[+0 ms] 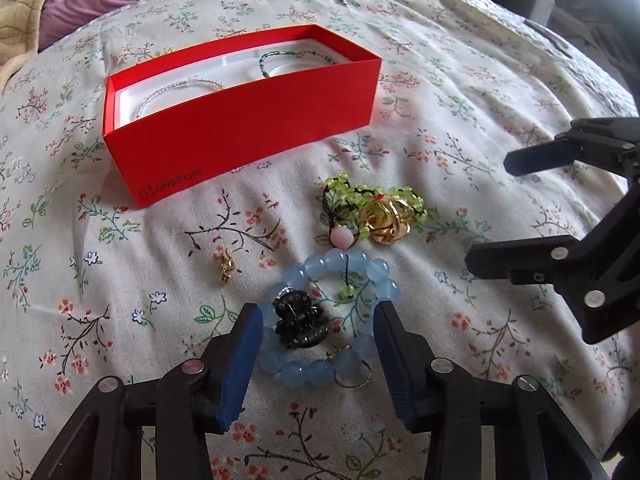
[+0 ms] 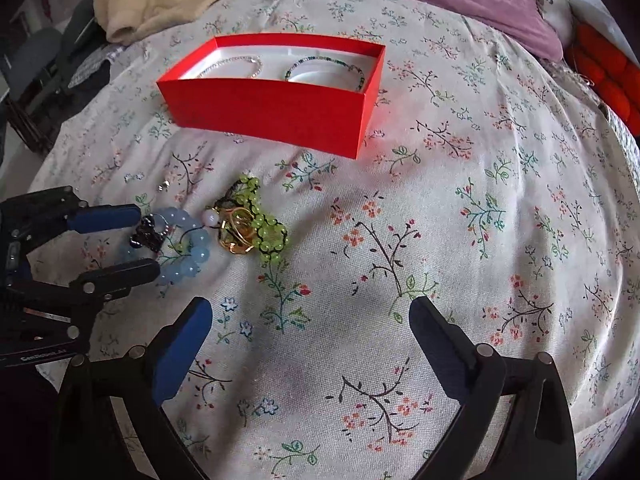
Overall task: Organize jewelry
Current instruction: 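Grasp the black hair clip on the blue bracelet with the left gripper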
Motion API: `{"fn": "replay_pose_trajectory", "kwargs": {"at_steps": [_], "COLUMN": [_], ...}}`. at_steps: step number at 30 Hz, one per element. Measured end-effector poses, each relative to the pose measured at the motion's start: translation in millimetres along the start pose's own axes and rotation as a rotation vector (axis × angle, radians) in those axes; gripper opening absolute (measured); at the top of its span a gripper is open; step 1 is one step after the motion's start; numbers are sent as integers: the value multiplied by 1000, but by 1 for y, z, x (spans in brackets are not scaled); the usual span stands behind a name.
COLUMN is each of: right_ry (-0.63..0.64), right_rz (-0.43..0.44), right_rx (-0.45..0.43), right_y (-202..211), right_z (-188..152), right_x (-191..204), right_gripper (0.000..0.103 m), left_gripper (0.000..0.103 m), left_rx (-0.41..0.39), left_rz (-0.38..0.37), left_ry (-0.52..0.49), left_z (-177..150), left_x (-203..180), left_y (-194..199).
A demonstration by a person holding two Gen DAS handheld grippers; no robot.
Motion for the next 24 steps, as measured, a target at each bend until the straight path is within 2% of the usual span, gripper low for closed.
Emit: {"fn": "replay_pose_trajectory", "kwargs": {"at_steps": [2, 4, 6, 13, 18, 20, 24], "right_ry": [-6, -13, -15, -4, 1, 4, 9], "right_rz": [17, 31, 43, 87, 100, 108, 112], "right_rx": [0, 3, 7, -5, -14, -13, -6], "right_y": [1, 2, 2, 7, 7, 6, 0], "right_z": [2, 4, 4, 11, 18, 21, 26], "right_x": [3, 7, 11, 30, 39, 43, 50], "right_gripper": [95, 90, 83, 53, 50, 44, 37], "left_gripper": [39, 21, 21, 20, 20, 20, 20], "left_rx": [-3, 1, 4, -6, -18, -14, -13], "left_rz": [3, 15, 19, 22, 38, 49, 59], "left_ry": [15, 21, 18, -4, 26, 44, 67], "left_z": [2, 3, 3, 5, 9, 9, 9], "left_x": [3, 5, 6, 2, 7, 11, 17], "left_y": [-1, -1, -2, 4, 12, 12, 14]}}
Point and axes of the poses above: each gripper's, at about its wrist camera, not at the fingertips, and y roughly against the way its jaws point, x to its left, z to its top, the point moved 10 cm from there along -y, roughly the way its jaws point, and after that the axes turned 7 degrees about -z, right-handed, at the moved point
